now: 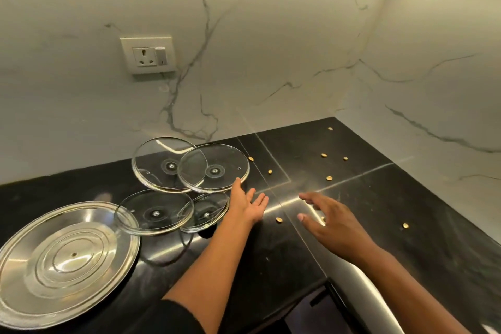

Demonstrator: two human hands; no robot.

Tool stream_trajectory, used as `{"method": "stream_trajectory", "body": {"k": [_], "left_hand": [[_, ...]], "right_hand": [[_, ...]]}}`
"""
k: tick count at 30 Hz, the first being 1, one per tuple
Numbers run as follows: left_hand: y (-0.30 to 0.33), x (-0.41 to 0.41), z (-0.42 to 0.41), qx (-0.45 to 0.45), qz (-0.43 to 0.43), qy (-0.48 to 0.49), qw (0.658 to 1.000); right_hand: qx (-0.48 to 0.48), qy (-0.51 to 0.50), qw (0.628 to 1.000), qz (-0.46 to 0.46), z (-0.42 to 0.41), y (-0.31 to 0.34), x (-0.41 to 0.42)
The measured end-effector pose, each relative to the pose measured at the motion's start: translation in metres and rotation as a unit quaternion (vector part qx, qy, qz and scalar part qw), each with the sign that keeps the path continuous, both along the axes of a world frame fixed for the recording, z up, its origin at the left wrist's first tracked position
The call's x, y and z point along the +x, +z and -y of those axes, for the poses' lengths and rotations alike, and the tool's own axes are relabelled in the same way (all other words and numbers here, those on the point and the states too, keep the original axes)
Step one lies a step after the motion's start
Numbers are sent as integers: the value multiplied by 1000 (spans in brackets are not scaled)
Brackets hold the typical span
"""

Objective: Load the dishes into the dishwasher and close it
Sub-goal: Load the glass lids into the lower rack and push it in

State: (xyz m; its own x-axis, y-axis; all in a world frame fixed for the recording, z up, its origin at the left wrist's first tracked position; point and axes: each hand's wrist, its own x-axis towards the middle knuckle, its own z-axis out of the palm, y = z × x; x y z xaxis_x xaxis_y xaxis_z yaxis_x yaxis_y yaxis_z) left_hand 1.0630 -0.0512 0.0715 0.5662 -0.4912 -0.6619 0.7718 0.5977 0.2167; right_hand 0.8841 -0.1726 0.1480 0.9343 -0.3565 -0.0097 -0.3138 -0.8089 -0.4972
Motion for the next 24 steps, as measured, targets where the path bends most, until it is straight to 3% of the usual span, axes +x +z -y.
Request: {"method": "stream_trajectory", "body": {"k": [12,24], "left_hand": [[-32,52,34,-24,-58,90,994],[-29,56,65,-32,-53,50,997]], "right_hand": [[44,-25,999,-9,6,-4,25],[101,-128,985,48,17,8,15]]}}
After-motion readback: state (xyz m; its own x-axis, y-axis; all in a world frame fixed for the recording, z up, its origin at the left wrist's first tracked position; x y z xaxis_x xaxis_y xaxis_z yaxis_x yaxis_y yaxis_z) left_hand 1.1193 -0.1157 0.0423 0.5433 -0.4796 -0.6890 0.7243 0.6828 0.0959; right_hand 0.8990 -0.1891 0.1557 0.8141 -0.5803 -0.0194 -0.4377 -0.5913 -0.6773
